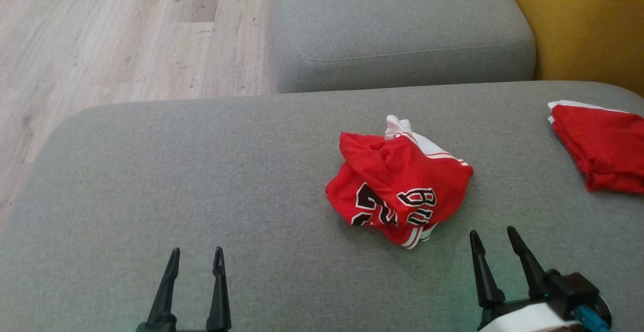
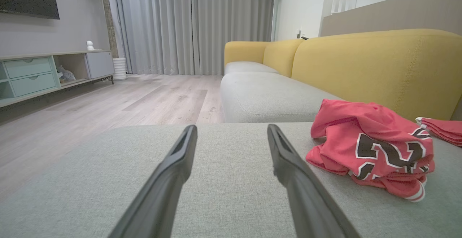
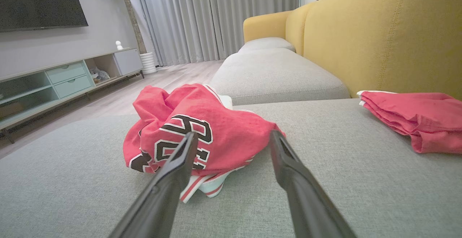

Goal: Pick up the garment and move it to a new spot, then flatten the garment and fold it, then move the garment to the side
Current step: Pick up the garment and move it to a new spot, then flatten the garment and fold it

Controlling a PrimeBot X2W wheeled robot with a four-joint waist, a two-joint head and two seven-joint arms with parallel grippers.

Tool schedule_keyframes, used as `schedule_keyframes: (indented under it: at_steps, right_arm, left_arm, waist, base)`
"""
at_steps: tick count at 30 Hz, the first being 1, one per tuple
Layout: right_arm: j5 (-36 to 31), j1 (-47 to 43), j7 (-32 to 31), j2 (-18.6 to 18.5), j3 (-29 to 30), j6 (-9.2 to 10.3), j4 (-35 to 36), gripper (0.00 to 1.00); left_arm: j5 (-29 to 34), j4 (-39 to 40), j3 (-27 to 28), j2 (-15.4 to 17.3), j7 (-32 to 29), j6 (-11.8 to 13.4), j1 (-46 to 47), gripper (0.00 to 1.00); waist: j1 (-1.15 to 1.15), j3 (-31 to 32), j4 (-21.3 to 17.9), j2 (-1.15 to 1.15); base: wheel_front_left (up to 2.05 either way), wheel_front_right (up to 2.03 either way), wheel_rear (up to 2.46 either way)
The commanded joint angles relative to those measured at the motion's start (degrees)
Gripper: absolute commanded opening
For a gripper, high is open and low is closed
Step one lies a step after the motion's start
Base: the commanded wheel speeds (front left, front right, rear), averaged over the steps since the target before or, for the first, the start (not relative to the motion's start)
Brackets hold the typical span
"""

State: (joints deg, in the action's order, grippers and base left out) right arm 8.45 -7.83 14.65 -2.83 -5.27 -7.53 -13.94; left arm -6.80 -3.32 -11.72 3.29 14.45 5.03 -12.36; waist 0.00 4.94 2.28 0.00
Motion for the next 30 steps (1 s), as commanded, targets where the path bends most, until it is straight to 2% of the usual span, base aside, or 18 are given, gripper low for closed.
schedule_keyframes:
  at_steps: [1,8,15,22,26,30]
  right_arm:
    - [-0.58,2.38,0.35,-0.85,-1.12,0.04,2.03,1.0]
    - [-0.81,2.74,0.35,-0.78,-1.44,0.04,2.22,1.0]
    - [-0.73,3.1,0.35,-0.88,-1.98,0.04,2.22,1.0]
    - [-0.75,4.81,0.35,-1.95,-3.63,0.04,1.98,1.0]
    - [-0.81,6.57,0.35,-2.48,-5.25,0.04,1.83,1.0]
    - [-0.56,8.98,0.35,-2.67,-5.67,0.04,2.15,1.0]
  left_arm:
    - [-0.43,1.5,1.33,-0.41,0.54,-0.01,1.34,1.0]
    - [-0.79,0.34,0.91,-0.41,0.54,-0.15,1.12,1.0]
    - [-1.41,-3.51,0.68,-0.41,0.54,-2.28,4.37,1.0]
    - [0.1,-10.26,-2.61,-0.41,-0.08,-6.12,19.79,1.0]
    - [-0.22,-14.22,-6.2,-0.41,-5.98,-7.42,29.93,1.0]
    - [-1.79,-16.43,-12.65,-0.41,-11.55,-8.35,40.03,1.0]
  waist:
    - [0.0,-0.07,0.03,0.0]
    - [0.0,-0.41,-0.51,0.0]
    - [0.0,-1.7,-1.74,0.0]
    - [0.0,-4.54,-5.2,0.0]
    - [0.0,-6.88,-9.01,0.0]
    - [0.0,-10.93,-12.08,0.0]
  base:
    - [0.0,0.0,0.0]
    - [0.0,0.0,0.0]
    - [0.0,0.0,0.0]
    - [0.0,0.0,0.0]
    - [0.0,0.0,0.0]
    - [0.0,0.0,0.0]
